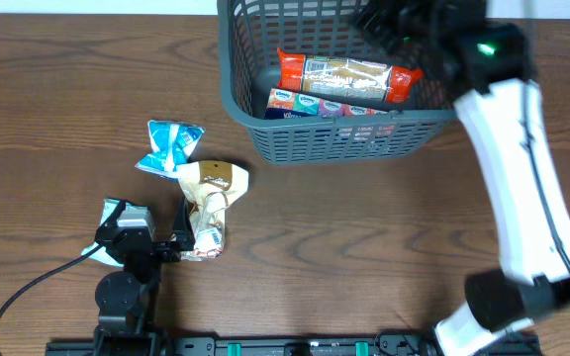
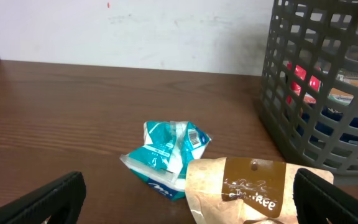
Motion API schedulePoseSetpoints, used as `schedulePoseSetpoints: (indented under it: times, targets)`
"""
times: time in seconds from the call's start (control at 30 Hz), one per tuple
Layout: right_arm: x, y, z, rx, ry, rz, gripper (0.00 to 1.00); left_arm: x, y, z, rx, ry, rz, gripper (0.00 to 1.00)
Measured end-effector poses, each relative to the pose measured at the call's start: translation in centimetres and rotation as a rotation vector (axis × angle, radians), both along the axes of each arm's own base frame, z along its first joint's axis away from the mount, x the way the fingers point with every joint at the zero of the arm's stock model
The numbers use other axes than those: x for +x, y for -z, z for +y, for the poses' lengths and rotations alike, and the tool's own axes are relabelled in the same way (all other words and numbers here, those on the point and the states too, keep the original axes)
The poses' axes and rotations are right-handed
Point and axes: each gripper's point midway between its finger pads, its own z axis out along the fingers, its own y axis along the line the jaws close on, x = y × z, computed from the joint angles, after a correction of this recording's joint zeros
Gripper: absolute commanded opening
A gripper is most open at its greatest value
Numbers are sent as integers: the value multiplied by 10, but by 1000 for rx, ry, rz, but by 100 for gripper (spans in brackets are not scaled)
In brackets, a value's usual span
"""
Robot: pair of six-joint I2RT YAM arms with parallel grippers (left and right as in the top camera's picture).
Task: Pack container
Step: 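Carry the spaghetti package into the basket and release it, then move the right gripper out to the crumpled beige paper bag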
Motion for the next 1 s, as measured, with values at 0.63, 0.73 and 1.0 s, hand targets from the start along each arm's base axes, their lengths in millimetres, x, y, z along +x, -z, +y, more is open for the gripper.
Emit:
schedulePoseSetpoints:
  times: [0.63, 0.73, 1.0]
  targets:
    - [-50, -10, -262, 256, 824, 92, 60, 0, 0, 0, 0, 0, 0, 99]
    - [-47, 3, -284, 263, 864, 119, 60, 0, 0, 0, 0, 0, 0, 99]
    - [-23, 66, -331, 267, 934, 258, 63, 0, 0, 0, 0, 0, 0, 99]
